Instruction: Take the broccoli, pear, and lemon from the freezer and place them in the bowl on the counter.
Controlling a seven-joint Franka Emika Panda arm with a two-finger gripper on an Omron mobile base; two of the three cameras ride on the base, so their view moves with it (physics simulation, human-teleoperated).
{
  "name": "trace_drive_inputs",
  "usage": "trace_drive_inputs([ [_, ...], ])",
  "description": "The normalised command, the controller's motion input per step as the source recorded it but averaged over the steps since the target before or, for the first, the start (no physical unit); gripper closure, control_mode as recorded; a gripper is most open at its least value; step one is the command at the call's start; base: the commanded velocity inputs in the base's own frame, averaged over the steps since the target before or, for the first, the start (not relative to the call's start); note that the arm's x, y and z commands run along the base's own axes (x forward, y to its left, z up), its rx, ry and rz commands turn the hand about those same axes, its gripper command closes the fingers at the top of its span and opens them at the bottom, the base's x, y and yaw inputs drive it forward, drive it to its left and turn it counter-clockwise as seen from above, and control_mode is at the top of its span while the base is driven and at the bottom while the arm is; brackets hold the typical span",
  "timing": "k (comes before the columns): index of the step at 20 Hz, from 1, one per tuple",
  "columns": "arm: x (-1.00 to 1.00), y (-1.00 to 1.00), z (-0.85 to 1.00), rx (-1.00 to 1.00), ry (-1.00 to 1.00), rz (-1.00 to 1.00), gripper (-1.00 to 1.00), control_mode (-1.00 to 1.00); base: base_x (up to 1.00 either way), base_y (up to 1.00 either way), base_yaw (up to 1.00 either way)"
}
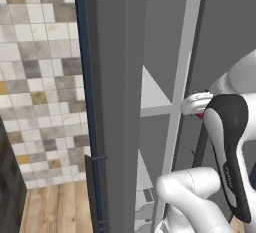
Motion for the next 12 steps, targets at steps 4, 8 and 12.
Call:
trace_drive_inputs([
  [4, -0.5, -0.52, 0.07, 0.0, 0.05, -0.07, 1.0, -1.0, 0.0, 0.0, 0.0],
  [8, -0.1, 0.03, 0.05, 0.0, 0.02, -0.06, 1.0, -1.0, 0.0, 0.0, 0.0],
  [12, -0.15, 0.37, 0.0, -0.03, 0.02, -0.04, 1.0, -1.0, 0.0, 0.0, 0.0],
])
